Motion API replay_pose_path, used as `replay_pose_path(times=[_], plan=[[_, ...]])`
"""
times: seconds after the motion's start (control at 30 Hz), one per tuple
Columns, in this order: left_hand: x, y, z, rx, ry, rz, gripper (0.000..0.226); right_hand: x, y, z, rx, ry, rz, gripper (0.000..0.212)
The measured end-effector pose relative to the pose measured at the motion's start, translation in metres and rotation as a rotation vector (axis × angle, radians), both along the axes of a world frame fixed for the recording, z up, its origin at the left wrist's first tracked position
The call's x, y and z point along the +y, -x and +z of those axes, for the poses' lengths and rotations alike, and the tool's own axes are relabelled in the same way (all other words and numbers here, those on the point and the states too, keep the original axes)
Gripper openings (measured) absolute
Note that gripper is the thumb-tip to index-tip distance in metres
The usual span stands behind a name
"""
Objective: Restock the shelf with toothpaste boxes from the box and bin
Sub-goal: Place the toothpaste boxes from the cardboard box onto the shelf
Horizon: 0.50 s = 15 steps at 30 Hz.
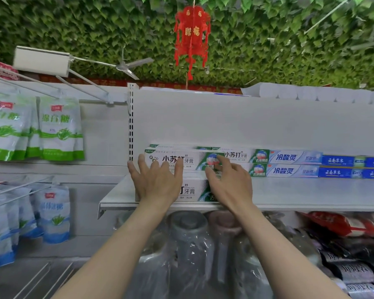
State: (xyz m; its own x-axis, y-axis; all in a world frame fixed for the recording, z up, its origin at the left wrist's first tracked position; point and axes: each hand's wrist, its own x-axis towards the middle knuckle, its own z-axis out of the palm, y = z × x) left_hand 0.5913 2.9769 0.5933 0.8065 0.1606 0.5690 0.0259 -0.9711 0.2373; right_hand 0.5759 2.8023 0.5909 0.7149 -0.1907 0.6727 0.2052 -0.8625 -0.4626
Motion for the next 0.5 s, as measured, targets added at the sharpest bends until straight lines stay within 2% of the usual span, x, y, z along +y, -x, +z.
replay_pose_path(times=[0.5], plan=[[0.004,0.006,0.003,0.025,0.051,-0.062,0.082,0.006,0.005,0.005,0.107,0.008,-0.034,0.053]])
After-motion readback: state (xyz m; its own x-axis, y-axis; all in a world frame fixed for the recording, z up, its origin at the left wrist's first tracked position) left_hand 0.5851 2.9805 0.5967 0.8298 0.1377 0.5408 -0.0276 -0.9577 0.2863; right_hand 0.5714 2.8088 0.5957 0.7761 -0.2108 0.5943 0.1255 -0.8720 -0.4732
